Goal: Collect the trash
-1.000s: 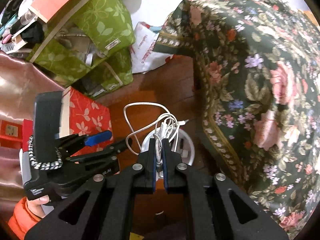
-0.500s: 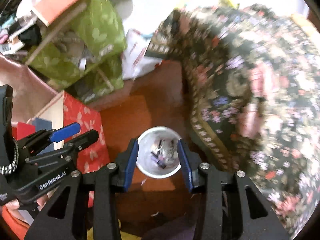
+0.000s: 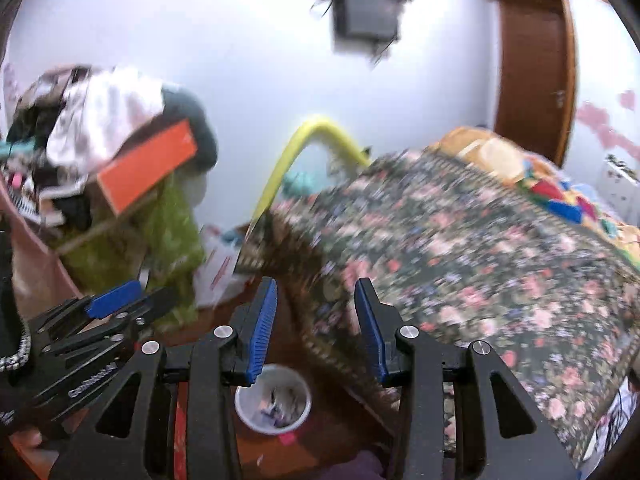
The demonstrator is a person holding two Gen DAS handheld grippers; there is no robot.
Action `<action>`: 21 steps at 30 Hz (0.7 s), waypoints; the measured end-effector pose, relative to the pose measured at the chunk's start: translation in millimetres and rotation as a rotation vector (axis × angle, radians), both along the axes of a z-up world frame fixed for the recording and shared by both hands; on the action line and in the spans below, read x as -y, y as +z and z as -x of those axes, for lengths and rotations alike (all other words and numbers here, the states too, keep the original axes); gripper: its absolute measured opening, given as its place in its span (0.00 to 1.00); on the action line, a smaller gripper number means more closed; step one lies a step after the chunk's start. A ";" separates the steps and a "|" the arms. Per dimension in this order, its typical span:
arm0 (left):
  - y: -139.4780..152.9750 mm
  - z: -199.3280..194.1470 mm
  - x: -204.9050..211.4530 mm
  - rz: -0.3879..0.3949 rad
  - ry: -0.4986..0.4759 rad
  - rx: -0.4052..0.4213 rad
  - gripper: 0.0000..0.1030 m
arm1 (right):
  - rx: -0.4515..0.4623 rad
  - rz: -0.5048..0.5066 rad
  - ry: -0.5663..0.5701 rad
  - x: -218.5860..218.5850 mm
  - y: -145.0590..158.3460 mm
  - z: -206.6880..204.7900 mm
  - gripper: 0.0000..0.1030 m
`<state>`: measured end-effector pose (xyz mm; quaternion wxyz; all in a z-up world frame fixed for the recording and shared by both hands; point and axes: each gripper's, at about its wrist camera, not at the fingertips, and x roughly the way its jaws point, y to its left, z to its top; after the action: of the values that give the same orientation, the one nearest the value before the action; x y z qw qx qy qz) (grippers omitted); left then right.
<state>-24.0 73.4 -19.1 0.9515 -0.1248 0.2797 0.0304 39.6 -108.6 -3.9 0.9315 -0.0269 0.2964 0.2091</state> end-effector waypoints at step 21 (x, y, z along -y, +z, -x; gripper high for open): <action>31.4 45.9 13.2 -0.068 -0.004 0.131 0.80 | 0.132 -0.062 -0.165 32.3 27.0 45.8 0.96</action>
<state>-69.9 60.2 12.3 0.9715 -0.0936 0.2158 0.0297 -6.2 -140.9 23.1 0.9634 0.0125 0.2290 0.1386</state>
